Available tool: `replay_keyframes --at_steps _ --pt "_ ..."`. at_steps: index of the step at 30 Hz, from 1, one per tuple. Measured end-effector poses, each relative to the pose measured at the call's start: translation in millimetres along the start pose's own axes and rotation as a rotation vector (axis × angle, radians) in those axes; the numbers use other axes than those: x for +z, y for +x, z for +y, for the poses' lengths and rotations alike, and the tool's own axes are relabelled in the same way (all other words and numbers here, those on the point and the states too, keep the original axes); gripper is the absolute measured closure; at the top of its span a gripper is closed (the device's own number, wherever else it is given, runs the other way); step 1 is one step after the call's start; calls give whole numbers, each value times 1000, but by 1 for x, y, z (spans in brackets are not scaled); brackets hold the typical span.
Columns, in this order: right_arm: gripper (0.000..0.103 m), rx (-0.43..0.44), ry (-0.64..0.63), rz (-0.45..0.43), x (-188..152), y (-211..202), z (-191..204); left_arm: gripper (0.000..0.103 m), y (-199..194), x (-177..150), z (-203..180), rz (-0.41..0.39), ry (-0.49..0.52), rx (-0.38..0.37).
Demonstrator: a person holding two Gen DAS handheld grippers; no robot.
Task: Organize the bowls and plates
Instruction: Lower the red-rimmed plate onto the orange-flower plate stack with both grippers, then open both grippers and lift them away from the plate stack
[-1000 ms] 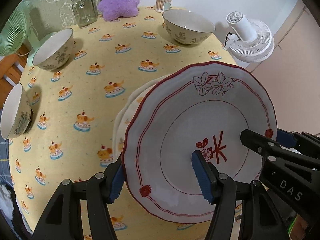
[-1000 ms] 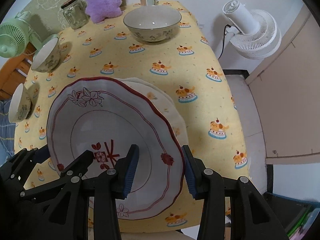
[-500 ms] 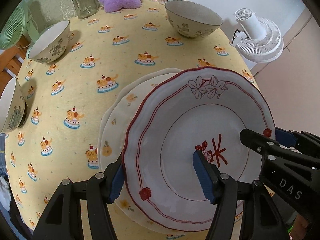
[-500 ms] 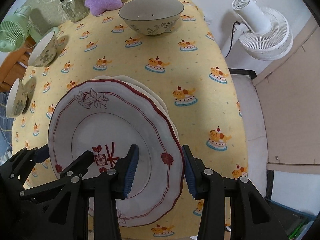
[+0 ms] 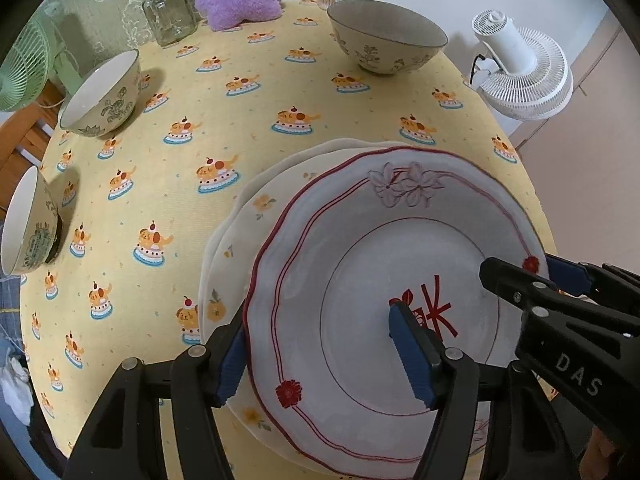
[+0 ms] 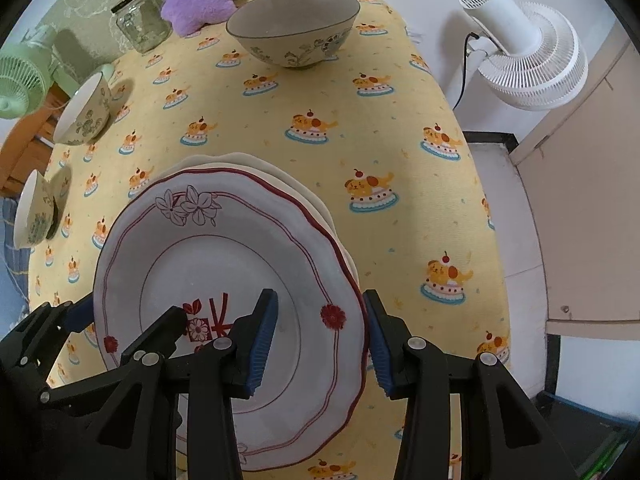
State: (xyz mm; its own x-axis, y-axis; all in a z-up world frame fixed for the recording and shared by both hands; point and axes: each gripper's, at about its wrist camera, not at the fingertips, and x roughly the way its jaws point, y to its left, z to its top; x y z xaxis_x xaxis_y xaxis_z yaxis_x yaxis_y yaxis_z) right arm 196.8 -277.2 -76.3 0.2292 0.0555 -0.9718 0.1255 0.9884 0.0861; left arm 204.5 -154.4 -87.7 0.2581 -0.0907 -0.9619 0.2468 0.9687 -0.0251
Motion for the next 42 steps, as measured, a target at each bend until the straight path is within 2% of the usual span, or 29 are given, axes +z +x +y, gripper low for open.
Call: replay_keyframes --at_steps 3,6,11,12,17,21,32,35,37,42 --pt "56 11 28 10 -6 -2 -5 29 -1 -1 -3 4 16 12" --pt "56 16 56 10 -14 -6 -10 21 -3 -4 -3 -8 31 86" --pt "58 12 61 3 -26 -12 -10 21 -7 -6 5 -23 15 85" --pt "63 12 58 -1 -27 -12 -8 21 -7 -6 5 -23 15 85" --pt "70 12 15 -7 -26 -10 5 21 -12 -9 9 -38 11 76" --pt "70 -30 -26 -20 -20 -6 14 21 -11 -11 16 -37 -13 77" --pt "69 -25 -77 -16 -5 -2 19 21 -11 -14 12 -39 -70 59" --pt "56 21 -84 -6 -4 -3 17 21 -14 -16 12 -49 -90 59" --pt "43 38 -100 -17 -5 -7 20 21 -20 -19 14 -65 -102 57" --pt "39 45 -141 -56 -8 -20 34 16 -34 -26 24 -106 -121 43"
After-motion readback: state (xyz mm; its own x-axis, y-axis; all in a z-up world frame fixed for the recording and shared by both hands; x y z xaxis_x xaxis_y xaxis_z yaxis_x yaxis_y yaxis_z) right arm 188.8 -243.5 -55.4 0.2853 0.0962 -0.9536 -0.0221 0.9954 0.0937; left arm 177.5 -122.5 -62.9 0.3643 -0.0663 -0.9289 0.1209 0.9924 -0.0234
